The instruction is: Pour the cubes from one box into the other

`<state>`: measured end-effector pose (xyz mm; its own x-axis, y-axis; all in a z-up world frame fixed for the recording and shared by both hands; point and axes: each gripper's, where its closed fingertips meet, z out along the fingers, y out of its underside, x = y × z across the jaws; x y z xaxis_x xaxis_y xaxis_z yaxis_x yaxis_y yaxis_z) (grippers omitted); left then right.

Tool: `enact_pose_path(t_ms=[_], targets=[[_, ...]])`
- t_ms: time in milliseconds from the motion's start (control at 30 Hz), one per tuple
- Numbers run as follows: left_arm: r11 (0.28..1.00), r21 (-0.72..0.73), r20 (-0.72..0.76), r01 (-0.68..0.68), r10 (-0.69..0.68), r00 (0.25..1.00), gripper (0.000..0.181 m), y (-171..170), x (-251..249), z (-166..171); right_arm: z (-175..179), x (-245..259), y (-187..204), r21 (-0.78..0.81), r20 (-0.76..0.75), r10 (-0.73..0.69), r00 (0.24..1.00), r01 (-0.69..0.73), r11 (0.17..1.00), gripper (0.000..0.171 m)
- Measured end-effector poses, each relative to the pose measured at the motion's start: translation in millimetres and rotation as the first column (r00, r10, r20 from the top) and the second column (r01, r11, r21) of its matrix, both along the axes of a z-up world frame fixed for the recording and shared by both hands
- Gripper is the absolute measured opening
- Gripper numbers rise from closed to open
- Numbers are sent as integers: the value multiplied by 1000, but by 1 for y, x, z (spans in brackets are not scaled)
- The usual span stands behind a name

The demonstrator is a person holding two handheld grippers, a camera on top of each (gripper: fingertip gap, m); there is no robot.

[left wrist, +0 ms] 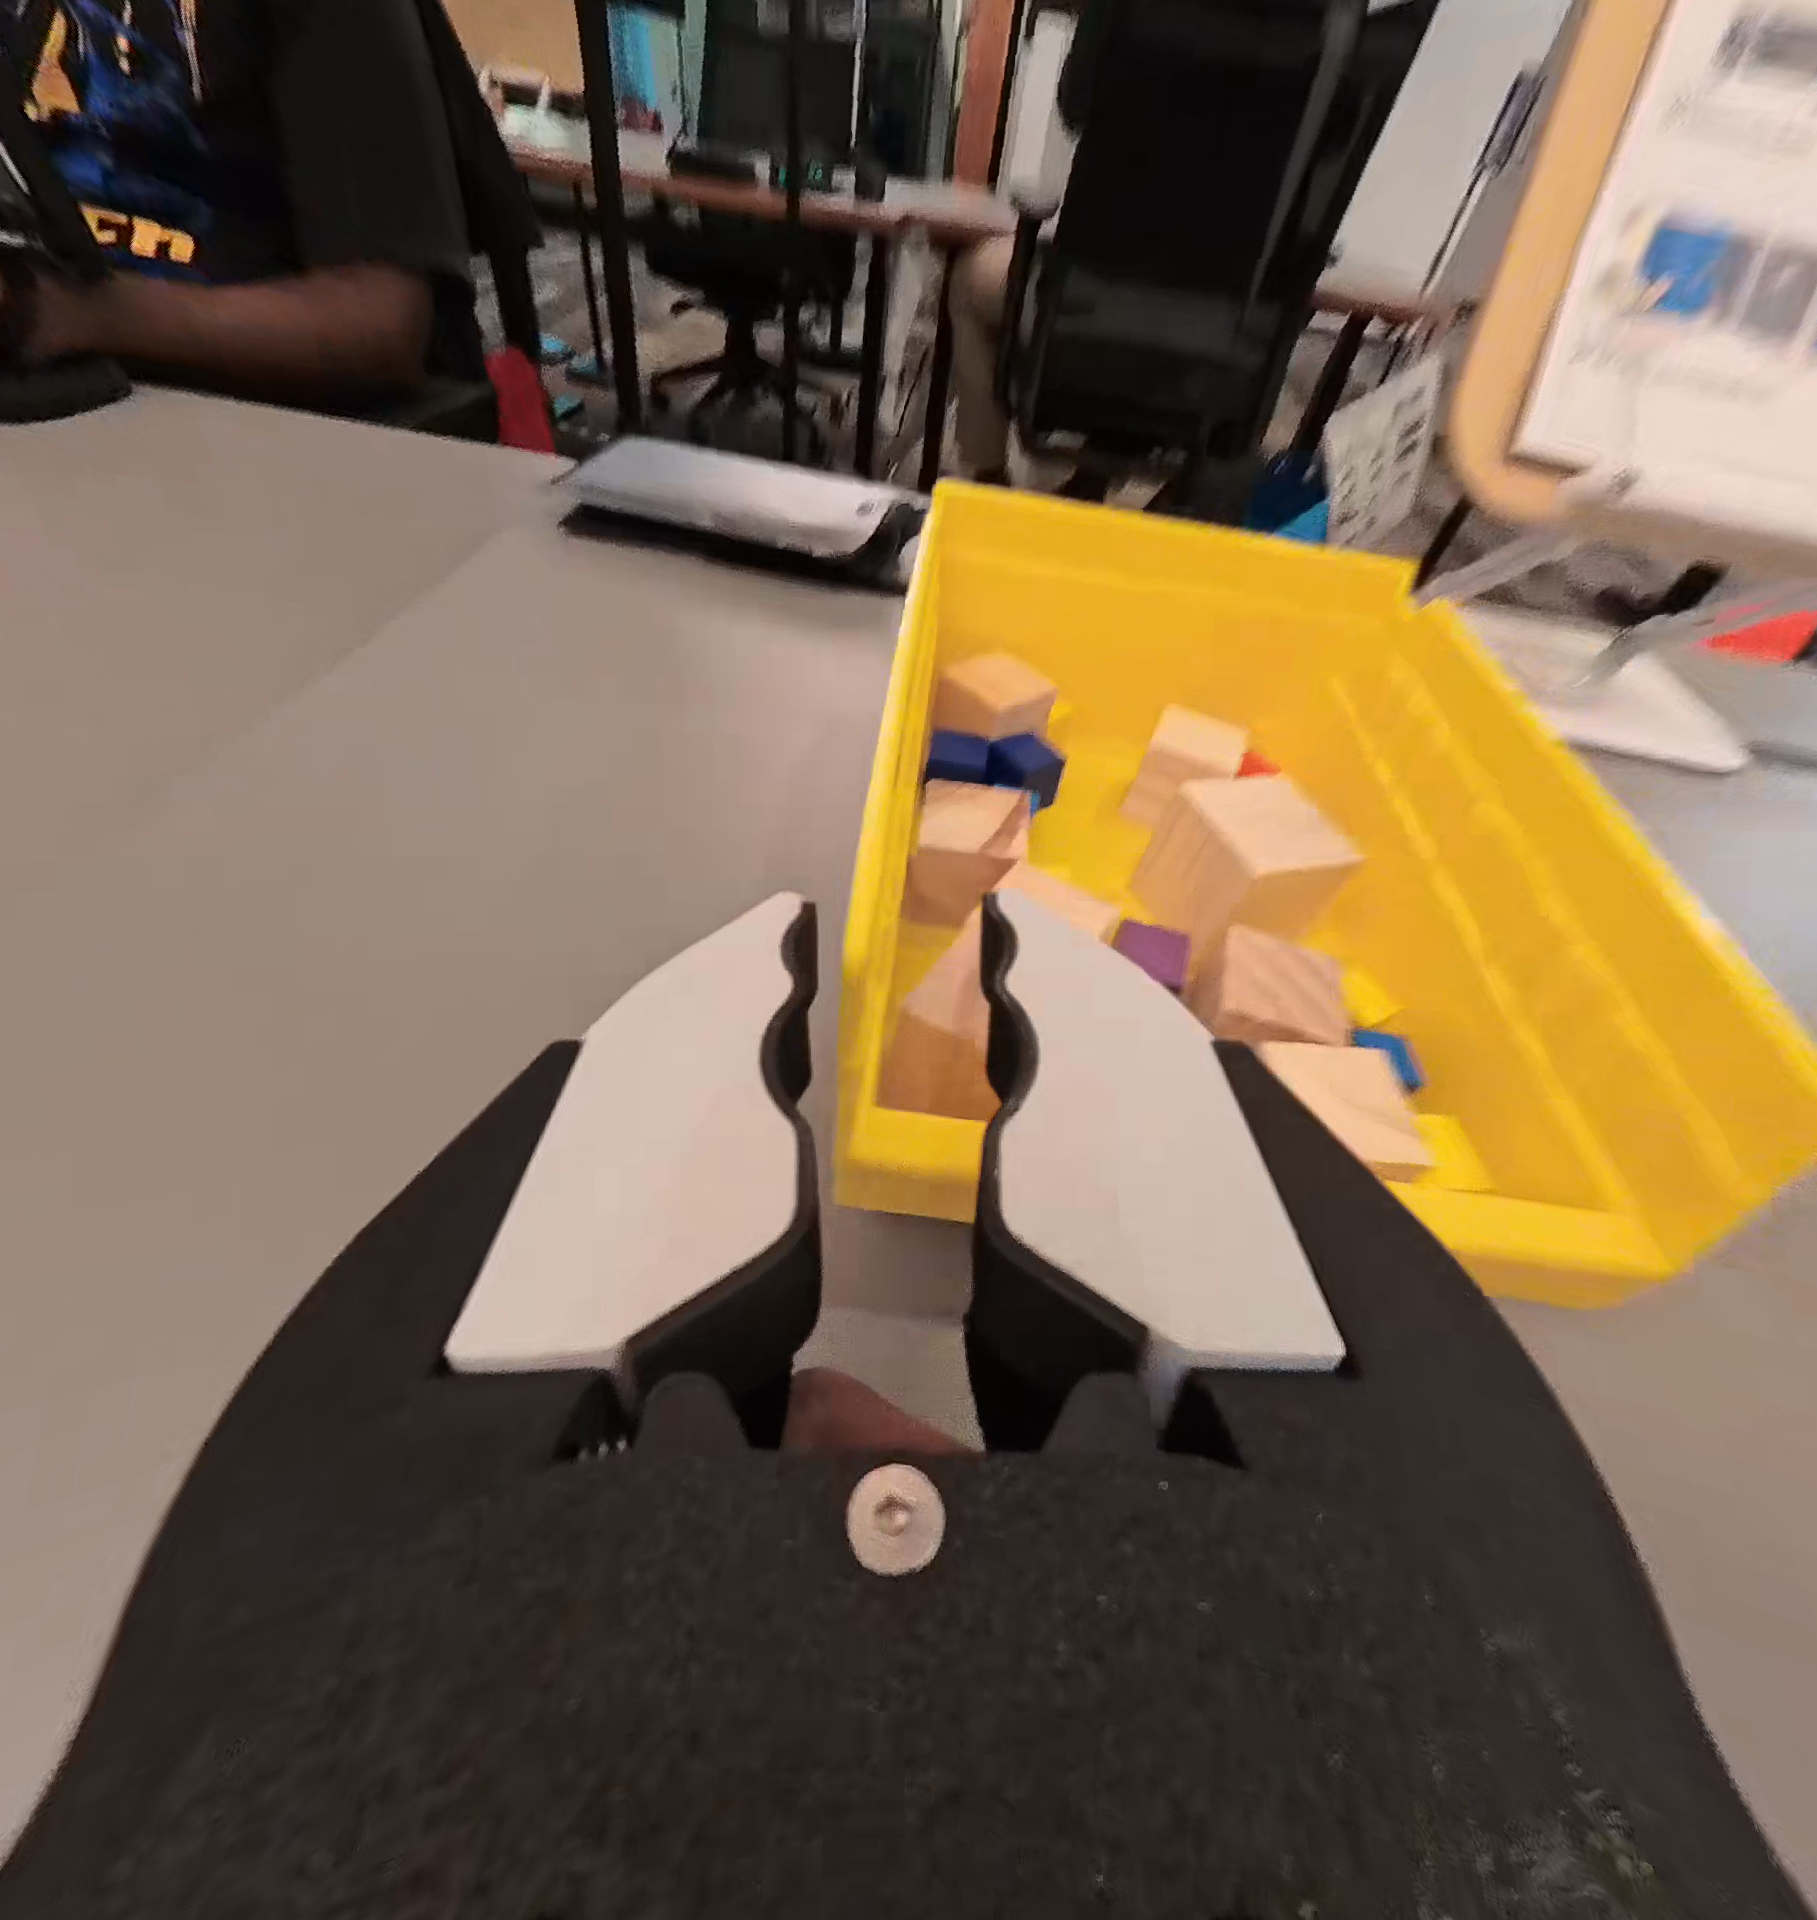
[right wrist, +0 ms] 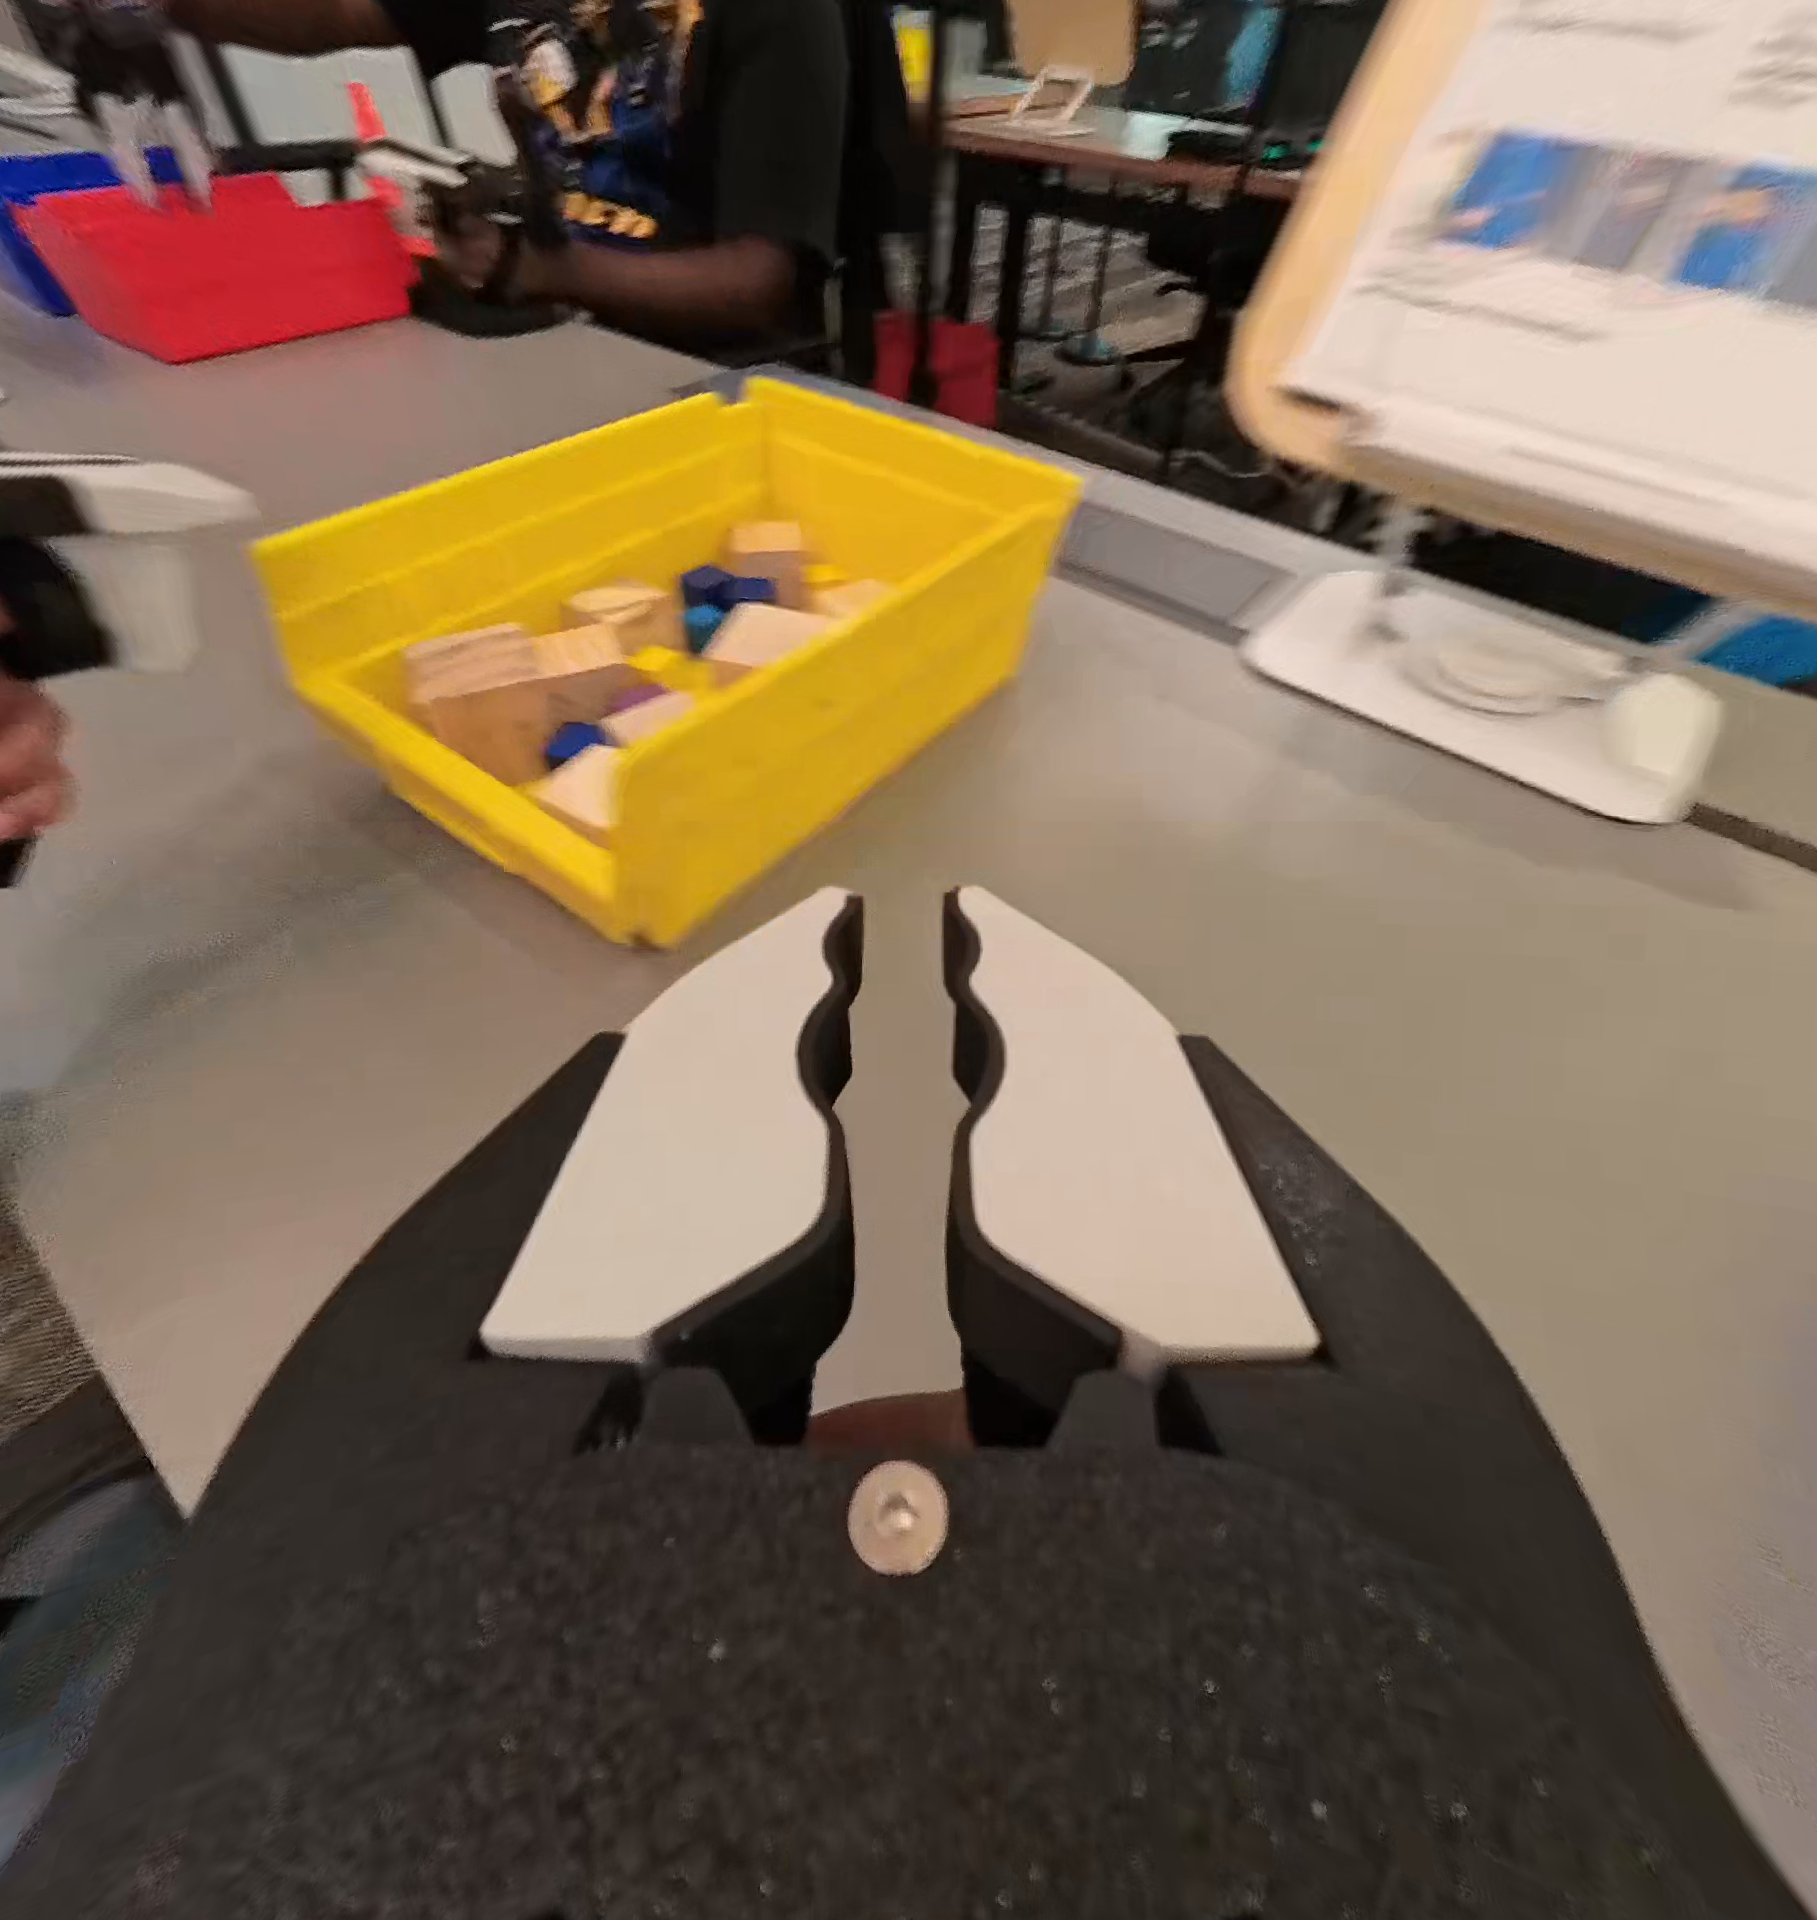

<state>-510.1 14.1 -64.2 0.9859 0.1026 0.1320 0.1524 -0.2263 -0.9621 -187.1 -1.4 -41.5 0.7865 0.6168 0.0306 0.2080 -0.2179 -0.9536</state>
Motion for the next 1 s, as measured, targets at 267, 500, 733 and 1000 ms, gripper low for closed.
enact_pose_path(t_ms=[267,500,733,1000], targets=[[991,55,97,122,-127,987,32,-35,68,-10,6,320,-19,220,-43,-553,832,548,807,22],[980,-2,-68,199,-199,978,33,-29,106,-20,-20,429,-11,144,-135,-630,765,644,751,11],[979,-27,58,202,-200,978,33,-23,100,-30,-41,433,-5,-49,-236,-621,747,629,776,18],[983,-44,49,179,-177,983,33,-24,92,-32,-46,433,-5,-73,-240,-626,742,629,774,18]])
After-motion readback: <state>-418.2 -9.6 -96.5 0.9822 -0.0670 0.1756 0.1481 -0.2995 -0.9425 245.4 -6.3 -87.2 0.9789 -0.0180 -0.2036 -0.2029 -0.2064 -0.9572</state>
